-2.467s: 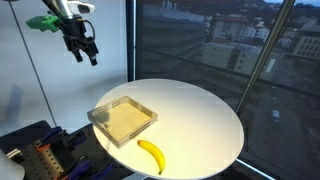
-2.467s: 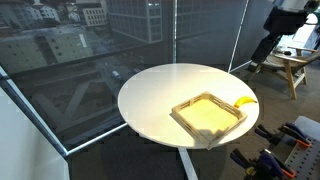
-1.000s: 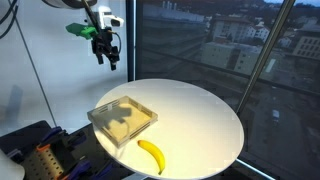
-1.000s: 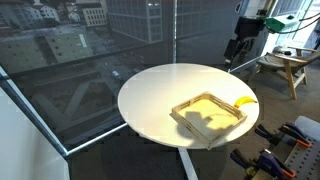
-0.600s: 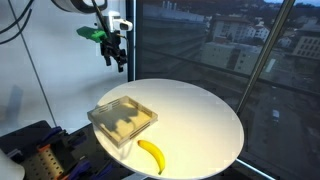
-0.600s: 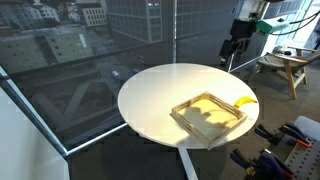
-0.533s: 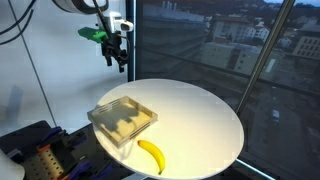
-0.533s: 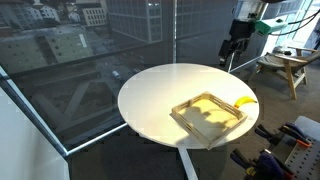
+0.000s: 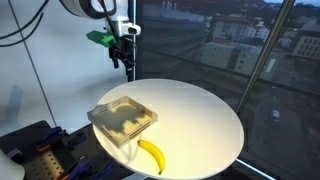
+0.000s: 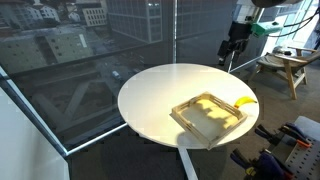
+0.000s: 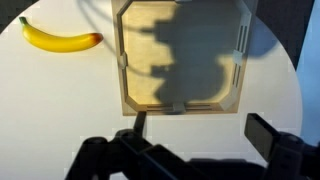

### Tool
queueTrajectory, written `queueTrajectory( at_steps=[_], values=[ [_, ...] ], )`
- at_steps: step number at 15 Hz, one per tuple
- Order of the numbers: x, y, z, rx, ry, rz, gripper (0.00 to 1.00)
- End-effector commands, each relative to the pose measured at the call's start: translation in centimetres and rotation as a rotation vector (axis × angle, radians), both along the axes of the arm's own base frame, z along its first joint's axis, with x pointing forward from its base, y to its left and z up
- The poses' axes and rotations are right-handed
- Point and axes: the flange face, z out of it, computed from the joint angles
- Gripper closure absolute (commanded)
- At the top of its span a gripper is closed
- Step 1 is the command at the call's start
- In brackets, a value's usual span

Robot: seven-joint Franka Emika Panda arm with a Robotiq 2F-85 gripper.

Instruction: Pick up the banana and place it in the wooden tray

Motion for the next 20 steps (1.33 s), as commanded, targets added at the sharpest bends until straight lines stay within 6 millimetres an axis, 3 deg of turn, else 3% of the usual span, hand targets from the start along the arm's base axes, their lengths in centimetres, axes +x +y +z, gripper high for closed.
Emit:
queueTrajectory(
  at_steps=[1, 10, 20],
  values=[
    [1.3, -2.3, -0.2, 0.007, 0.004, -0.034, 0.00],
    [2.1, -7.5, -2.5, 0.005, 0.045, -0.138, 0.00],
    [1.7, -11.5, -5.4, -0.004, 0.046, -0.120, 0.00]
  ],
)
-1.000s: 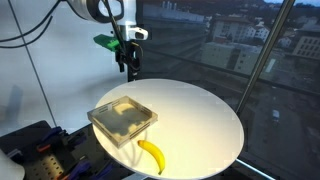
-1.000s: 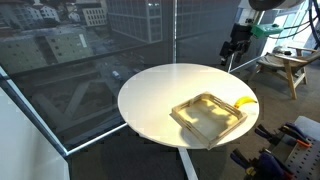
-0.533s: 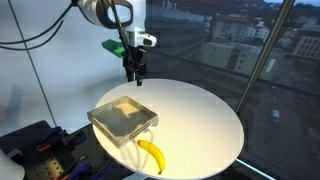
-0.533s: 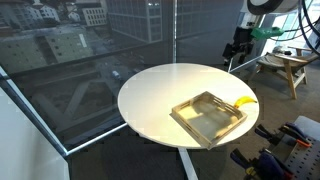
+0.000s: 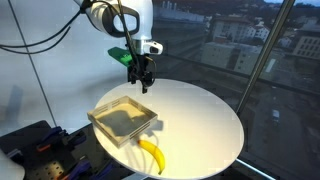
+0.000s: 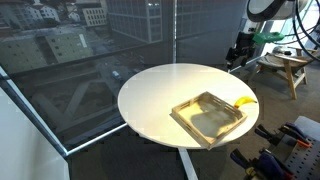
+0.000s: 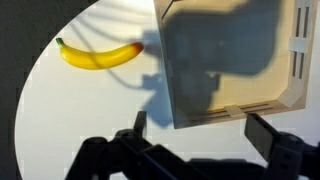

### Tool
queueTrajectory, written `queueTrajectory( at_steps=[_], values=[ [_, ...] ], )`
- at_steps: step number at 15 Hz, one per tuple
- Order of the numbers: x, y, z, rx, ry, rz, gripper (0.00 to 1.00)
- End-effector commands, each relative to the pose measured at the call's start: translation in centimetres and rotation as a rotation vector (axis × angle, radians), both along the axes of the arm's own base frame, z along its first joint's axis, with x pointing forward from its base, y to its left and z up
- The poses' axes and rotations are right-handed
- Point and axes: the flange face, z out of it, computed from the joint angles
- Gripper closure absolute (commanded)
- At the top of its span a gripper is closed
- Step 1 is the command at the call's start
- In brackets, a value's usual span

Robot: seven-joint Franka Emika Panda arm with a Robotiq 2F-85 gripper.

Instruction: Pick up the banana and place it in the wooden tray

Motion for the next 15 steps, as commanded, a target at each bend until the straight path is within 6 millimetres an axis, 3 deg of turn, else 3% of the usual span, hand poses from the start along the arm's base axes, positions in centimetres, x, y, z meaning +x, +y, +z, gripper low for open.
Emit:
queueTrajectory(
  at_steps=[1, 6, 15],
  values=[
    [0.2, -1.7, -0.6, -0.011, -0.017, 0.040, 0.00],
    [0.0, -2.9, -1.8, -0.020, -0.025, 0.080, 0.00],
    [-0.8, -5.5, -4.6, -0.031, 0.019, -0.174, 0.00]
  ],
)
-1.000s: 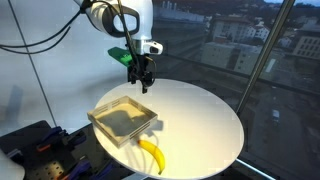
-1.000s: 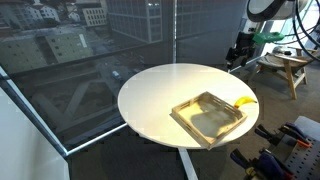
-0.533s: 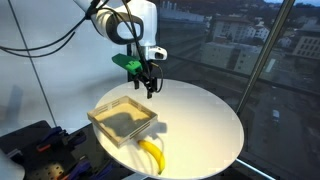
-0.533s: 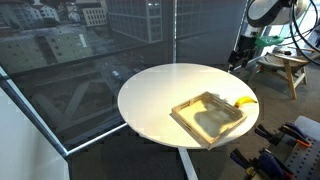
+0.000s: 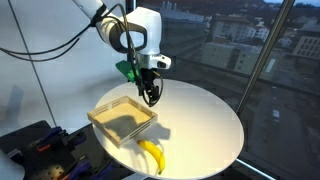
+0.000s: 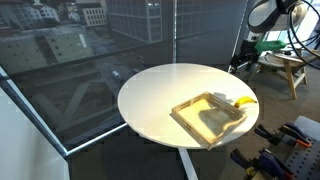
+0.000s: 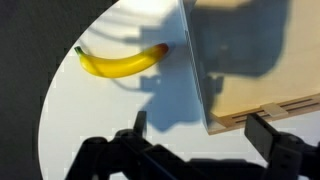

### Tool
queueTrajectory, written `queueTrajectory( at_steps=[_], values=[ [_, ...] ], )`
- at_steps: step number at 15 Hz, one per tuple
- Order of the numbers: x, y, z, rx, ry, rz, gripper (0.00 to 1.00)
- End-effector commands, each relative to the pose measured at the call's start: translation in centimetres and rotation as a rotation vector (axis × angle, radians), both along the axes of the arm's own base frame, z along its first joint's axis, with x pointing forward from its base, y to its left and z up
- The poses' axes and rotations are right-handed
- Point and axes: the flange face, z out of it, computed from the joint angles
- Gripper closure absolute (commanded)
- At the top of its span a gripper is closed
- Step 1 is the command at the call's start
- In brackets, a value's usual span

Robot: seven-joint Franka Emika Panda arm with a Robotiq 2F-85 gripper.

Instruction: Pick up the banana and place it in the wooden tray

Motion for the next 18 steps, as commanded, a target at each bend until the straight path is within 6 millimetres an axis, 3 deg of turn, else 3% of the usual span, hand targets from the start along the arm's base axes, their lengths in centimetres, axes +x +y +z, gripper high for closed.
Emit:
queueTrajectory(
  at_steps=[1, 18],
  values=[
    [-0.3, -1.1, -1.0, -0.013, 0.019, -0.111, 0.00],
    [-0.8, -4.2, -5.7, -0.022, 0.081, -0.443, 0.00]
  ],
)
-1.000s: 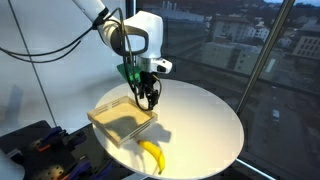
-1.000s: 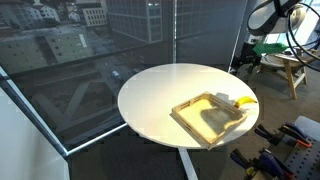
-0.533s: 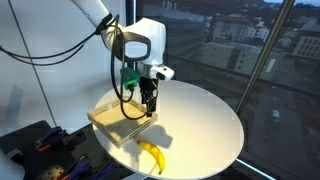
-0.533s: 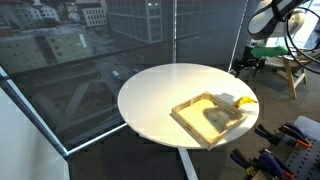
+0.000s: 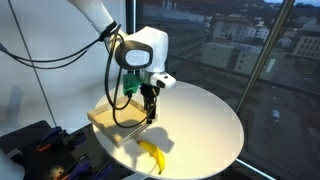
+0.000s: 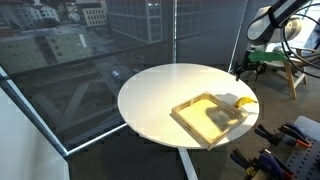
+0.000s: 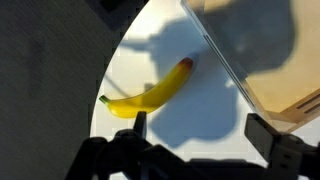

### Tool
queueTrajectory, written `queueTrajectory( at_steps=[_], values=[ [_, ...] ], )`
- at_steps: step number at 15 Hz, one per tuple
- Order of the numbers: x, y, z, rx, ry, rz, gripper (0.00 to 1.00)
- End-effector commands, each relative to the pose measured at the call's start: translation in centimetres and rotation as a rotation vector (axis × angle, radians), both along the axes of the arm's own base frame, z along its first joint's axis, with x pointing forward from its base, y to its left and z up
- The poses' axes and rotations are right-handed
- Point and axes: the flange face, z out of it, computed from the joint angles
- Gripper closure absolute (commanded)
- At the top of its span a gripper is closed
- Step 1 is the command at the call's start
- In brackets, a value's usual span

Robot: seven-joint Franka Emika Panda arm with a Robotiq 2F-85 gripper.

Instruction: Pick up the banana and place it in the wooden tray

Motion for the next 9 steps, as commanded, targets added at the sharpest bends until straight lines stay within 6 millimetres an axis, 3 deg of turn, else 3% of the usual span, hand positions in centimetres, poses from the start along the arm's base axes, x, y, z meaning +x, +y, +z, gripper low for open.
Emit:
queueTrajectory(
  at_steps=[1, 9],
  values=[
    [0.5, -0.7, -0.9, -0.018, 0.003, -0.055, 0.00],
    [0.0, -2.0, -2.6, -0.036, 0.011, -0.120, 0.00]
  ],
)
